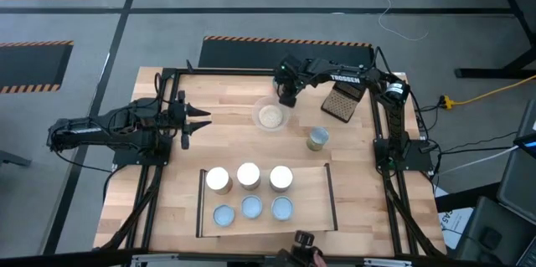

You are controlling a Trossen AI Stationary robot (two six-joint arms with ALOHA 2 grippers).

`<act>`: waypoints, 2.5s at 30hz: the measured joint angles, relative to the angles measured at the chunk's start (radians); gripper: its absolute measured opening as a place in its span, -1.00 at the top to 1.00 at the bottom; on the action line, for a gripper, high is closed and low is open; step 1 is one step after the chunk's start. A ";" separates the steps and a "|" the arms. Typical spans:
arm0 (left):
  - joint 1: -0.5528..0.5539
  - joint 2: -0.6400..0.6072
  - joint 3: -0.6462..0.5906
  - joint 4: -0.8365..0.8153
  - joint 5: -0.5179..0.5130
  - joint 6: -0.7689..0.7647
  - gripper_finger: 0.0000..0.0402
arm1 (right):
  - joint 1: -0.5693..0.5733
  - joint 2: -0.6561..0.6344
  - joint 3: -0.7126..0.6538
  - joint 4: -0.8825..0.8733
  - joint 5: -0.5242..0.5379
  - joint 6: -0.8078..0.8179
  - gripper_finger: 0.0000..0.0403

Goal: Pick and place cans onto a shelf
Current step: Put the small canned oranges on the shelf

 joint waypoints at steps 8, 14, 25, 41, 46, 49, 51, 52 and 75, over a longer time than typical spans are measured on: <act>0.000 0.000 0.000 0.000 0.000 0.000 0.39 | -0.004 0.000 0.000 0.038 0.047 -0.006 0.50; 0.000 0.000 0.000 -0.001 0.000 0.001 0.39 | -0.013 0.000 0.000 0.039 0.042 -0.052 0.50; 0.000 0.000 0.000 -0.001 0.000 0.000 0.40 | -0.012 0.005 0.000 0.058 -0.078 -0.177 0.50; 0.000 0.000 0.000 0.000 0.000 0.000 0.40 | -0.012 0.076 0.003 0.099 -0.077 -0.236 0.50; 0.000 0.000 0.000 0.000 0.000 0.000 0.39 | -0.012 0.077 0.003 0.097 -0.077 -0.236 0.51; 0.000 0.000 0.000 0.000 0.000 0.000 0.40 | -0.012 0.077 0.003 0.097 -0.075 -0.236 0.59; 0.000 0.000 0.000 0.000 0.000 0.000 0.39 | -0.012 0.077 0.003 0.098 -0.074 -0.235 0.69; 0.000 0.000 0.000 0.000 0.000 0.000 0.39 | -0.013 0.077 0.003 0.097 -0.076 -0.233 0.74; 0.000 0.000 0.000 0.000 0.000 0.000 0.39 | 0.092 -0.093 0.159 -0.388 -0.078 0.038 0.90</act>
